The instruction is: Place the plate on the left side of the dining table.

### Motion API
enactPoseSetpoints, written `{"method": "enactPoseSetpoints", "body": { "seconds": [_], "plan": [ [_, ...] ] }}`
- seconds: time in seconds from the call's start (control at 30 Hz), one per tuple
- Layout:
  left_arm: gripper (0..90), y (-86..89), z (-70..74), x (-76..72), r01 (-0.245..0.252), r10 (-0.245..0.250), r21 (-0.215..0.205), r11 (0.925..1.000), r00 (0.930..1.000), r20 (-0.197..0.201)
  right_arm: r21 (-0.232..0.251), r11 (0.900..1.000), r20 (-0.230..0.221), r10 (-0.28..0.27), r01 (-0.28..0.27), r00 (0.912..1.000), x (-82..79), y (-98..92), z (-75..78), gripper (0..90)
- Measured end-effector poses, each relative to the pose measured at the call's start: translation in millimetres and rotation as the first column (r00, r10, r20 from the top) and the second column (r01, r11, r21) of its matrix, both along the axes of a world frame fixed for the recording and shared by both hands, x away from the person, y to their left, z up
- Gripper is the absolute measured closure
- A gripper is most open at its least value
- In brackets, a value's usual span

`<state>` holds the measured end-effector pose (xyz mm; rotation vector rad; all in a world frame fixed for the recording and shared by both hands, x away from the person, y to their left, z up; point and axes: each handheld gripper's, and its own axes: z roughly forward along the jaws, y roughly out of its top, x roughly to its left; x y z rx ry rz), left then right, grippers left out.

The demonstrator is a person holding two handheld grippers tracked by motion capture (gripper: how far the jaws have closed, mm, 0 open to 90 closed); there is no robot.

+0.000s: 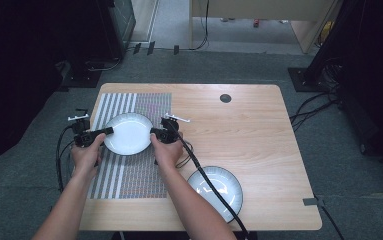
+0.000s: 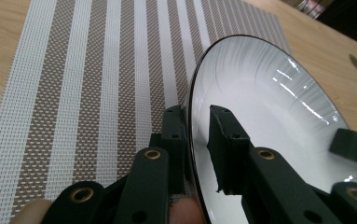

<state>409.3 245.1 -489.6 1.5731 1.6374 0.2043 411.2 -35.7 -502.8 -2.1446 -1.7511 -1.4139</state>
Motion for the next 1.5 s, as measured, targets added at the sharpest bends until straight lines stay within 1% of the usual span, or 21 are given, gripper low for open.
{"method": "enactPoseSetpoints", "body": {
  "seconds": [0.03,0.17,0.27,0.4,0.47,0.53,0.6,0.67,0.77,0.8,0.87,0.9,0.97,1.03,1.13,1.2,1.27,1.33,1.43,1.47,1.5],
  "plan": [
    [75.9,1.0,-1.9,0.4,-0.001,0.001,-0.002,1.0000,1.0000,-0.005,0.002,1.000,0.001,0.004,-0.004,1.0000,0.3,0.1,-0.8,85.9],
    [76.4,6.1,-9.1,1.6,-0.020,0.018,-0.044,0.9988,0.9994,-0.028,0.007,1.000,0.000,0.020,-0.020,0.9998,1.4,1.9,-4.8,85.8],
    [76.2,6.3,-13.4,1.8,-0.021,0.020,-0.044,0.9988,0.9988,-0.045,0.008,1.000,-0.009,0.012,-0.012,0.9999,2.9,2.3,-7.4,85.6],
    [75.7,8.2,-18.6,1.2,-0.032,0.029,-0.057,0.9979,0.9978,-0.060,0.001,1.000,-0.008,0.026,-0.026,0.9996,2.4,3.3,-8.2,85.5],
    [75.8,9.1,-20.2,0.4,-0.033,0.029,-0.069,0.9971,0.9981,-0.054,-0.002,0.999,-0.008,0.033,-0.033,0.9994,2.5,3.7,-9.9,85.4],
    [75.0,8.6,-19.8,0.4,-0.027,0.024,-0.064,0.9976,0.9983,-0.054,-0.003,0.999,-0.009,0.033,-0.034,0.9994,2.3,3.9,-9.6,85.1],
    [69.8,8.2,-19.7,0.3,-0.019,0.015,-0.079,0.9967,0.9986,-0.051,0.004,1.000,-0.015,0.031,-0.031,0.9994,2.4,3.6,-9.3,83.0],
    [64.7,8.1,-19.0,-0.2,-0.014,0.009,-0.092,0.9957,0.9986,-0.053,0.013,1.000,-0.021,0.027,-0.027,0.9994,1.3,3.8,-6.9,76.2],
    [55.2,11.0,-15.0,-2.8,-0.018,0.014,-0.083,0.9964,0.9988,-0.046,-0.023,0.999,0.014,0.024,-0.023,0.9996,-2.4,5.5,-0.7,68.1],
    [51.1,11.8,-13.5,-3.7,-0.022,0.018,-0.084,0.9963,0.9989,-0.044,-0.048,0.998,0.028,0.030,-0.029,0.9992,-3.9,5.1,2.0,66.3],
    [45.9,15.3,-8.6,-6.9,-0.015,0.012,-0.082,0.9965,0.9993,-0.035,-0.093,0.995,0.056,0.049,-0.044,0.9972,-5.7,3.9,6.1,63.4],
    [44.1,16.9,-5.1,-9.4,-0.010,0.008,-0.087,0.9961,0.9998,-0.020,-0.103,0.993,0.070,0.065,-0.058,0.9954,-6.9,3.4,9.5,61.5],
    [40.4,19.3,1.1,-14.0,0.003,-0.003,-0.104,0.9946,1.0000,0.006,-0.132,0.988,0.121,0.102,-0.086,0.9874,-9.9,1.1,18.4,59.9],
    [37.3,20.3,7.7,-18.8,0.004,-0.001,-0.104,0.9945,0.9996,0.028,-0.134,0.985,0.157,0.129,-0.109,0.9791,-13.1,-0.5,27.2,54.6],
    [27.4,17.6,19.0,-26.9,0.000,0.004,-0.071,0.9975,0.9979,0.064,-0.140,0.979,0.191,0.174,-0.148,0.9662,-20.1,-4.6,42.0,48.6],
    [21.6,15.4,25.0,-31.8,0.012,-0.006,-0.073,0.9973,0.9968,0.079,-0.131,0.977,0.202,0.192,-0.168,0.9603,-26.5,-9.9,50.3,47.3],
    [17.9,11.9,30.3,-37.3,0.040,-0.032,-0.070,0.9968,0.9938,0.106,-0.143,0.972,0.212,0.215,-0.188,0.9532,-32.4,-15.3,57.6,41.5],
    [17.8,7.3,35.7,-43.1,0.055,-0.047,-0.061,0.9966,0.9910,0.126,-0.145,0.971,0.218,0.219,-0.191,0.9510,-38.2,-21.8,64.7,37.4],
    [17.6,-0.1,42.2,-51.7,0.077,-0.066,-0.065,0.9949,0.9837,0.167,-0.109,0.976,0.228,0.208,-0.188,0.9511,-46.4,-34.7,75.4,35.0],
    [17.3,-2.9,44.2,-54.5,0.086,-0.075,-0.053,0.9949,0.9813,0.177,-0.096,0.977,0.232,0.207,-0.189,0.9504,-48.8,-39.3,79.0,34.3],
    [17.3,-6.1,45.8,-57.1,0.093,-0.083,-0.045,0.9947,0.9788,0.188,-0.103,0.976,0.241,0.212,-0.192,0.9470,-51.7,-43.5,82.1,32.7]
  ]
}}
